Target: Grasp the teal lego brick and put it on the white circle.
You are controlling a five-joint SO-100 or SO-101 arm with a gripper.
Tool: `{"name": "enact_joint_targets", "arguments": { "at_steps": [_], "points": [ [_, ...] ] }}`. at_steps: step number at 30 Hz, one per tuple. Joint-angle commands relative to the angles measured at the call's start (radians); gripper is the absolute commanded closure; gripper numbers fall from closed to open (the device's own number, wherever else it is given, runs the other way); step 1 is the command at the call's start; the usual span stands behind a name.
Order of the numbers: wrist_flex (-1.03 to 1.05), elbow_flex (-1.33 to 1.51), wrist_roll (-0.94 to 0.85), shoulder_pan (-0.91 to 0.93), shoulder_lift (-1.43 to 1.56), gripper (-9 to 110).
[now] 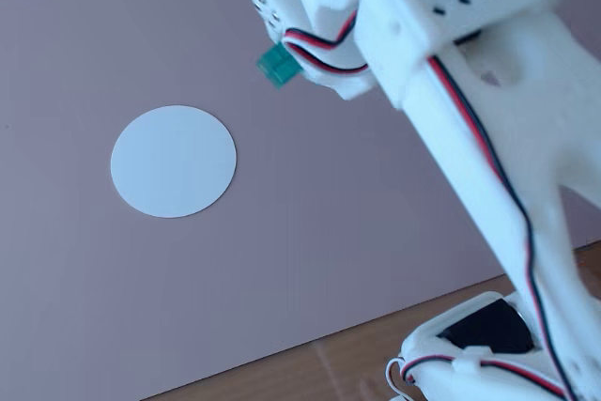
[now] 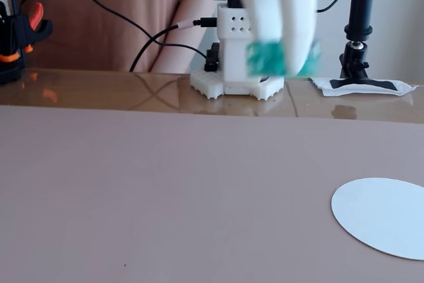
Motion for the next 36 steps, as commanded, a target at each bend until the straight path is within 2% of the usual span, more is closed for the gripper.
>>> {"name": "enact_joint_targets", "arguments": {
  "at_steps": [1,8,16,22,23,25,29,36],
  "points": [
    [0.041,-0.129,0.017,-0.084,-0.021,102],
    [0.129,-0.371,-0.031,-0.247,-0.370,102],
    [0.150,-0.517,-0.046,-0.278,-0.739,102],
    [0.166,-0.546,-0.057,-0.293,-0.813,99],
    [0.169,-0.546,-0.061,-0.298,-0.813,96],
    [0.173,-0.548,-0.063,-0.304,-0.810,82],
    [0.184,-0.554,-0.074,-0.318,-0.808,73],
    [0.207,-0.543,-0.061,-0.310,-0.775,73]
  ]
}}
